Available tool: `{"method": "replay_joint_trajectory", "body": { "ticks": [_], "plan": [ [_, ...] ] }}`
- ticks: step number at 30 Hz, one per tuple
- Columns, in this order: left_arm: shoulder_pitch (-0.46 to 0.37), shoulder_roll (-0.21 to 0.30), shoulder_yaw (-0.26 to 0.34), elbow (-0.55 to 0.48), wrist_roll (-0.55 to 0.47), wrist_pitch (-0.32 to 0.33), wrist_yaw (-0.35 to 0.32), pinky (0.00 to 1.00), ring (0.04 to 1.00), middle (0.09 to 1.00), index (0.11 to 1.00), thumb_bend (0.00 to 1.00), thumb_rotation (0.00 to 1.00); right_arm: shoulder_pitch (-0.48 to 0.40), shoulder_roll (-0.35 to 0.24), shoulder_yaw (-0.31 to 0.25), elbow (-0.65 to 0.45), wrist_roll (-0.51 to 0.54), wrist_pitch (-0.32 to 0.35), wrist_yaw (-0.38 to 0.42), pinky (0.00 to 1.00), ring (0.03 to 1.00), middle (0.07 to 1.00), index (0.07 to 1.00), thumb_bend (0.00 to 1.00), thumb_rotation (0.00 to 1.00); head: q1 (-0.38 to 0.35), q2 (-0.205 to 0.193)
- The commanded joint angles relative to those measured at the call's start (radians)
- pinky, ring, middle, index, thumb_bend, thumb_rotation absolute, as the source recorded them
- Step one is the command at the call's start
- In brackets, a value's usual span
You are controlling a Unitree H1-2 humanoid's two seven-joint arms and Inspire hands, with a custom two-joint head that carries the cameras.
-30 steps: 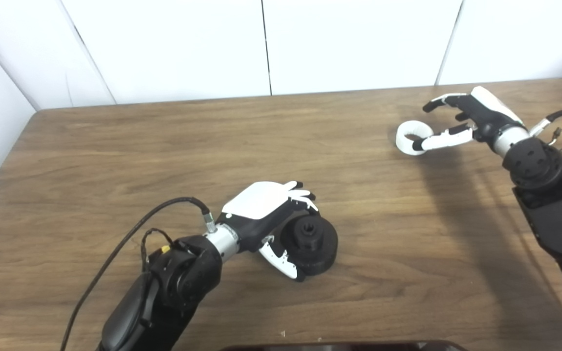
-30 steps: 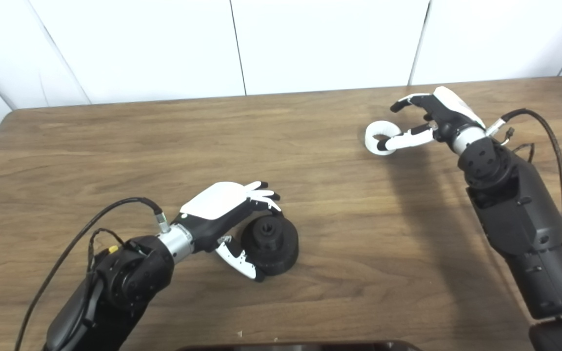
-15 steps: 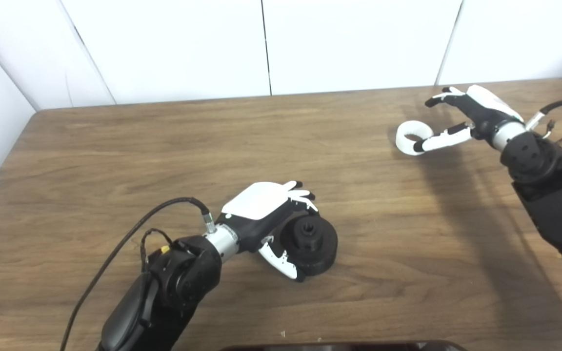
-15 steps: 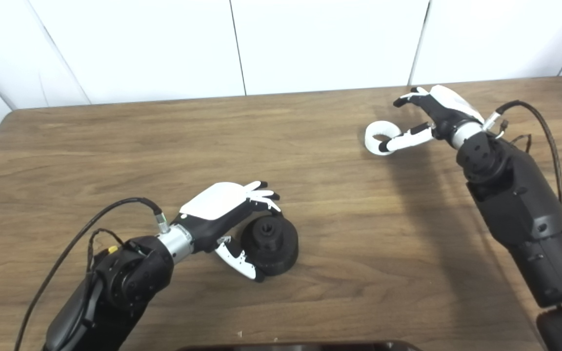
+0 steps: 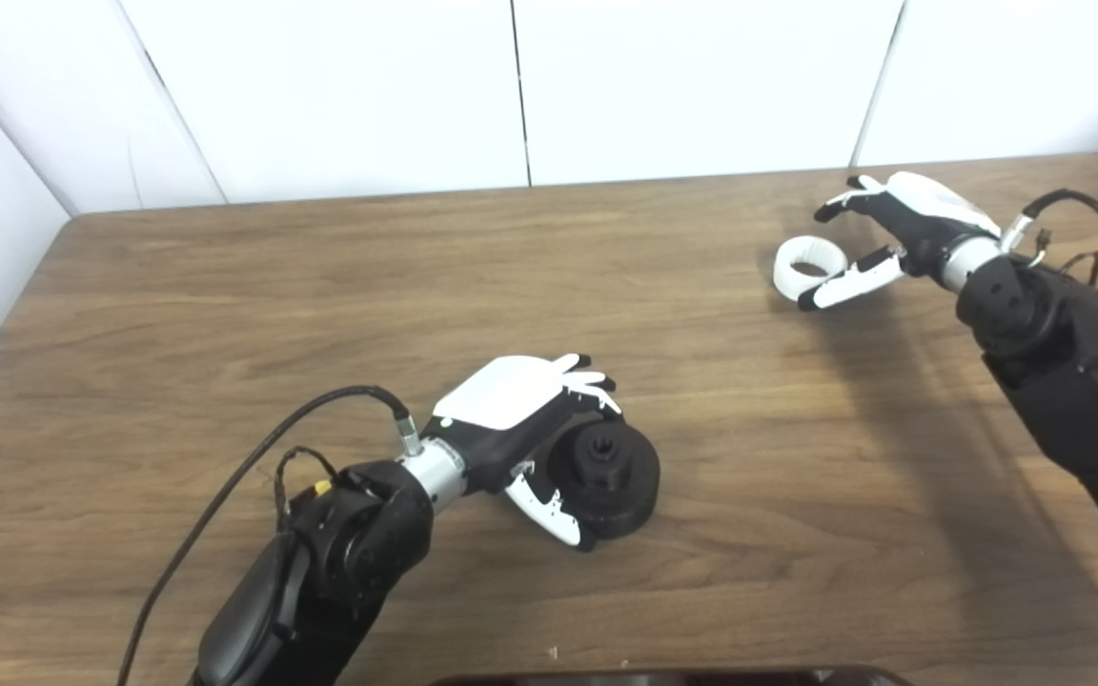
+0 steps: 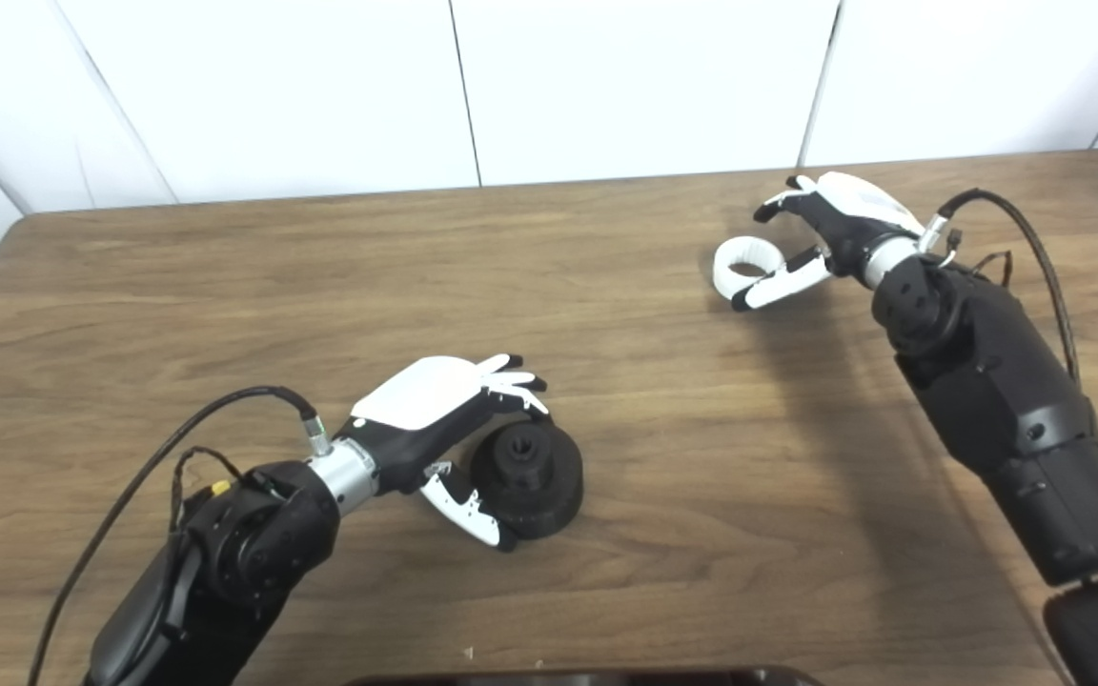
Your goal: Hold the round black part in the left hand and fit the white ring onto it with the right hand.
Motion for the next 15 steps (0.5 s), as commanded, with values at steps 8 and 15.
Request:
{"method": "replay_joint_trajectory", "body": {
  "ticks": [8,15],
  "plan": [
    [-0.013,0.005,0.008,-0.007,0.019,0.000,0.001,0.85,0.999,0.922,0.696,0.90,0.23,-0.064,-0.008,-0.001,0.005,-0.016,-0.058,-0.009,1.00,1.000,0.995,0.801,0.91,0.35,0.001,0.001],
    [-0.012,0.004,0.008,-0.011,0.019,0.003,-0.001,0.84,0.998,0.923,0.696,0.90,0.22,-0.066,0.001,0.001,0.016,-0.028,-0.064,-0.017,1.00,1.000,0.980,0.779,0.90,0.36,0.006,0.003]
  ]
}}
